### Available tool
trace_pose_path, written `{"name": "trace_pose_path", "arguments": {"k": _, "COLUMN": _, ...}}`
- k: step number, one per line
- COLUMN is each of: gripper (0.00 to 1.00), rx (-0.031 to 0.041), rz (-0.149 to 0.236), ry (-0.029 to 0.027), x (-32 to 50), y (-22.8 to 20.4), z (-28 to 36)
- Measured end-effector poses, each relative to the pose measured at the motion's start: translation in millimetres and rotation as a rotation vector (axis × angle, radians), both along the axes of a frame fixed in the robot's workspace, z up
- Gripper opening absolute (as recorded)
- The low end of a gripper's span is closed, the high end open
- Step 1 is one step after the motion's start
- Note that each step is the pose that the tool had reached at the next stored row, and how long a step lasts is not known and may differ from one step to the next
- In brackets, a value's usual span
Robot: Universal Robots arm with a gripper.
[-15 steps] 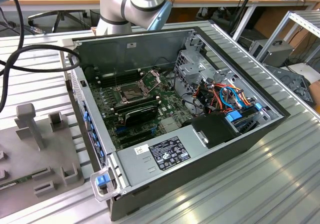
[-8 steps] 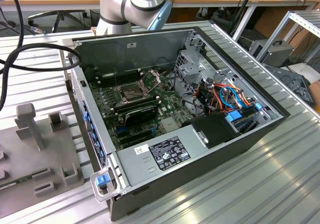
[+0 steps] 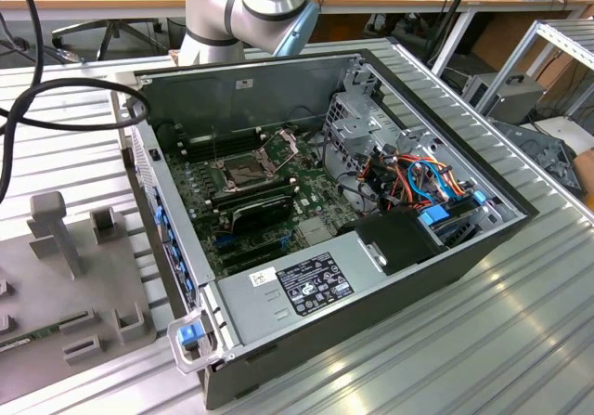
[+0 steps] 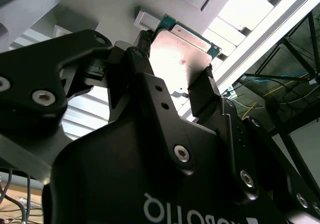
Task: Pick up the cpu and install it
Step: 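Pick up the cpu and move it towards the insertion slot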
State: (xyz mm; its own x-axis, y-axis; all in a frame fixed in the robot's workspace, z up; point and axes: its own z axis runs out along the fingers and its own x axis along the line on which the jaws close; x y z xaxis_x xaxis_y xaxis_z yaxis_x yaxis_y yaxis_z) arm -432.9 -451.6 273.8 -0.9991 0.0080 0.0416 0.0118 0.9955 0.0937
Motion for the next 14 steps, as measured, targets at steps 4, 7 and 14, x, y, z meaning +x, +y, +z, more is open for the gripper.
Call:
{"name": "trace_pose_path", "arguments": {"k": 4, "gripper": 0.55, "rx": 0.0024, "rz": 0.000, "ry": 0.0000, "x": 0.0, "y": 0.0, "z": 1.2}}
{"name": "trace_pose_path", "arguments": {"k": 7, "gripper": 0.55, "rx": 0.0037, "rz": 0.000, "ry": 0.0000, "x": 0.0, "y": 0.0, "z": 1.8}}
{"name": "trace_pose_path", "arguments": {"k": 14, "gripper": 0.55, "rx": 0.0061, "rz": 0.000, "ry": 0.0000, "x": 0.0, "y": 0.0, "z": 3.2}}
